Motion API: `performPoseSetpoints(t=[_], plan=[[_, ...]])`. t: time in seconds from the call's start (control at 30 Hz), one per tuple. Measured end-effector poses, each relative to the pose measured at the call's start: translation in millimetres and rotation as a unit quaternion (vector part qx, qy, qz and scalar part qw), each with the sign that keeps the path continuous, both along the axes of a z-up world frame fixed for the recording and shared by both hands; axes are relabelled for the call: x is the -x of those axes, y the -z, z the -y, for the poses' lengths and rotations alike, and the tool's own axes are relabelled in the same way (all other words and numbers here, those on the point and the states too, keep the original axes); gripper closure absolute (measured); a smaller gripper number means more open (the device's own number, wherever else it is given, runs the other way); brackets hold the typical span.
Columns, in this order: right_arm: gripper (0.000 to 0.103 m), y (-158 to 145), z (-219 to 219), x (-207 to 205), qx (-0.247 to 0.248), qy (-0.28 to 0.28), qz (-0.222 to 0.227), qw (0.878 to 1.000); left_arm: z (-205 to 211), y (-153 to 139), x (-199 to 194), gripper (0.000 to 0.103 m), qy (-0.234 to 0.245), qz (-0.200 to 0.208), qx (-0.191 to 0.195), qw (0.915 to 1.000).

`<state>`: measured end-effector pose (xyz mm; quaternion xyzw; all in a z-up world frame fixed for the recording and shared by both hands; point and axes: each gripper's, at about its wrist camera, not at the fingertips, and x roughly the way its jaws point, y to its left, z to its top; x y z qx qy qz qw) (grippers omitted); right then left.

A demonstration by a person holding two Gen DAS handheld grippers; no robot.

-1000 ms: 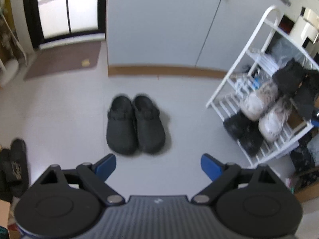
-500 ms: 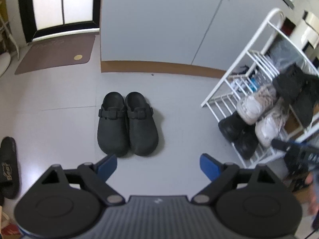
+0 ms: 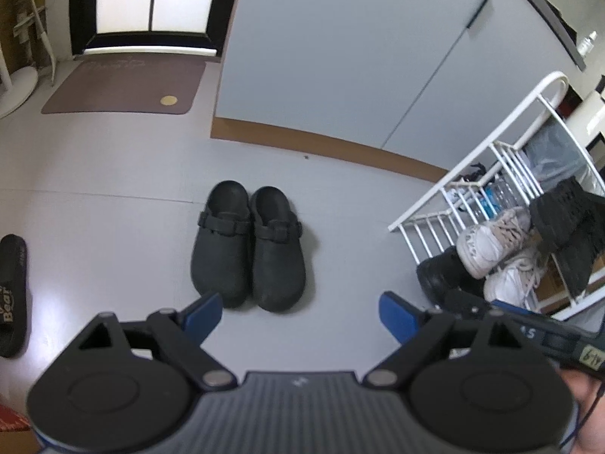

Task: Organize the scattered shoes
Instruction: 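Move the right gripper down to the heels of the black clogs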

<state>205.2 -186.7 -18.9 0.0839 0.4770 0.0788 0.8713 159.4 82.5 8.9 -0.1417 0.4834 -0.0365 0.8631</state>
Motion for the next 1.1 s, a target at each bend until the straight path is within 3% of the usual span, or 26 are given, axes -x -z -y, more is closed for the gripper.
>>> performPoseSetpoints(t=[0.23,0.33,0.47,0.7,0.9,1.1], plan=[[0.006,10.3,-34.3,-18.9,-0.01,-0.019,-0.009,1.0,-29.5,3.8,-2.4,0.011,-0.024,-0.005,0.001,0.9997],[0.008,22.7,-48.5,-28.8,0.008,-0.031,-0.014,0.999,-39.6,3.4,-4.0,0.012,-0.032,-0.003,-0.002,0.9995],[0.01,22.0,-51.8,-35.5,0.011,-0.024,0.011,1.0,-50.0,1.9,-5.2,0.012,-0.04,0.0,0.001,0.9992],[0.01,31.8,-56.7,-62.6,-0.026,-0.047,0.005,0.999,-52.6,-5.9,-9.9,0.012,-0.035,0.021,0.002,0.9992],[0.01,42.4,-68.2,-76.6,-0.01,-0.079,0.009,0.997,-47.7,1.8,-19.5,0.012,-0.016,0.028,0.004,0.9995],[0.01,65.0,-74.4,-97.2,-0.005,-0.077,0.001,0.997,-57.4,13.3,-29.0,0.01,-0.037,0.04,0.011,0.9985]])
